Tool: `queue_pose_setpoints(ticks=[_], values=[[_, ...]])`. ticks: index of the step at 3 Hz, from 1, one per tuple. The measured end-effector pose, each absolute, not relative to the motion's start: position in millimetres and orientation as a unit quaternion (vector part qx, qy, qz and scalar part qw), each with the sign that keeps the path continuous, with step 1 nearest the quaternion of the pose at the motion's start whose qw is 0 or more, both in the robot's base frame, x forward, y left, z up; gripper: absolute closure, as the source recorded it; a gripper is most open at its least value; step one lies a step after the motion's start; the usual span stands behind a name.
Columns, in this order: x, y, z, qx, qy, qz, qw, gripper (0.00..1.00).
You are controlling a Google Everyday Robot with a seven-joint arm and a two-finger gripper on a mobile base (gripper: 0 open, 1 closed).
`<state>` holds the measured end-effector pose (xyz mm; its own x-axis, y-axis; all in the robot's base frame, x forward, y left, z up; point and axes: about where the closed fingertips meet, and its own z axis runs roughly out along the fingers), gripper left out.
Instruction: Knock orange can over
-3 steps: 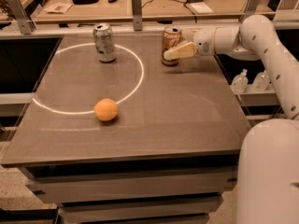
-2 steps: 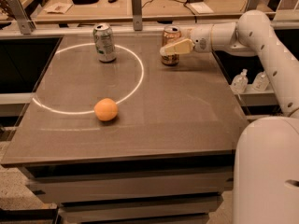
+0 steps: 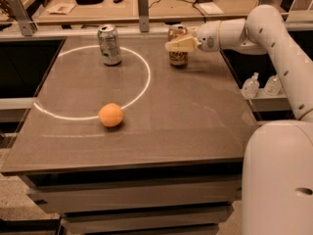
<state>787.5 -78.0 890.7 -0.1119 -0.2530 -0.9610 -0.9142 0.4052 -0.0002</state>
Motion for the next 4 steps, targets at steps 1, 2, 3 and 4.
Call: queue_pose_setpoints(ticks=[1,2,3,4], values=[[777,-88,905,-0.449,0.658,0.324,0.509,0.87],[760,-104,934,-0.463,0.628,0.321,0.537,1.0],[746,-120,956,-0.473,0.572,0.319,0.59,1.0],[728,-123,975,-0.511,0.502,0.288,0.636,1.0]])
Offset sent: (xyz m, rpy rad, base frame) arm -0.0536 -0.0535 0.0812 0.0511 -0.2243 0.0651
